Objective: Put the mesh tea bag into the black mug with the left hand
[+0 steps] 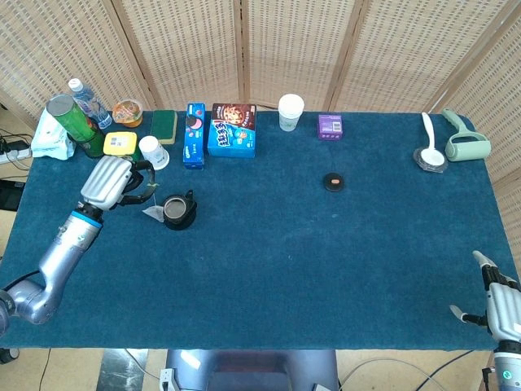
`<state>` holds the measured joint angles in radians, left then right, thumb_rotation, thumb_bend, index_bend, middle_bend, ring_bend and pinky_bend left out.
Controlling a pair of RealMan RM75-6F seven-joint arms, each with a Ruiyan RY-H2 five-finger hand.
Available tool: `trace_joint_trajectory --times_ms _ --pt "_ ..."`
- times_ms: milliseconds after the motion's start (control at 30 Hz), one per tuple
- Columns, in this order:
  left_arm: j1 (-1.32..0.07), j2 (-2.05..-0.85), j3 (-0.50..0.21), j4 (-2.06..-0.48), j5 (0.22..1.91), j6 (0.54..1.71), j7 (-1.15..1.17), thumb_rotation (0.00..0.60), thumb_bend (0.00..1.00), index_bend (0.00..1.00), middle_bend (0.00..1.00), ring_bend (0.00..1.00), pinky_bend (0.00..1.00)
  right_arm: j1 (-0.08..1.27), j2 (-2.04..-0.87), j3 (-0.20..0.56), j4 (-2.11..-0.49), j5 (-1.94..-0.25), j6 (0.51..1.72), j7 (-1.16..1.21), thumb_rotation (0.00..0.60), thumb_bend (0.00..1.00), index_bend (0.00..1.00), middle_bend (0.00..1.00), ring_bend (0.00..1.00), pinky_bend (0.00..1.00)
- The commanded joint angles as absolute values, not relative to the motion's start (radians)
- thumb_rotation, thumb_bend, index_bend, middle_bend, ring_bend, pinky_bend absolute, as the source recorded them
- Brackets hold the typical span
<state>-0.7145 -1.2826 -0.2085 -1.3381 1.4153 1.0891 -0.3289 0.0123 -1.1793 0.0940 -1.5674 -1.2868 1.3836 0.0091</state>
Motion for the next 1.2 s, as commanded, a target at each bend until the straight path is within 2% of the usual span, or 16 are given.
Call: trace_joint_trajectory --times_ms 33,667,1200 --pt "-0.722 -1.285 -0.216 -1.337 1.416 1.089 -0.331 0.6 0.44 0.63 1.0 1.0 0.89 0.013 -1.18 0.095 -1.568 -1.285 1.383 0.009 0.6 0.03 0.09 0.16 0.3 0.22" --pt "-0.738 -1.296 -0.209 -1.332 1.416 1.066 -0.314 0.6 0.44 0.63 1.0 1.0 0.89 0.012 -1.182 0.095 -1.561 -1.277 1.376 0.012 0.6 0.03 0.09 0.16 0.3 0.22" --pt "-0.678 -1.283 -0.176 -1.325 1.386 1.074 -0.33 0.6 0.43 0.63 1.0 1.0 0.89 0.013 -1.18 0.093 -1.563 -1.282 1.374 0.009 0.6 0.03 0.09 0.16 0.3 0.22"
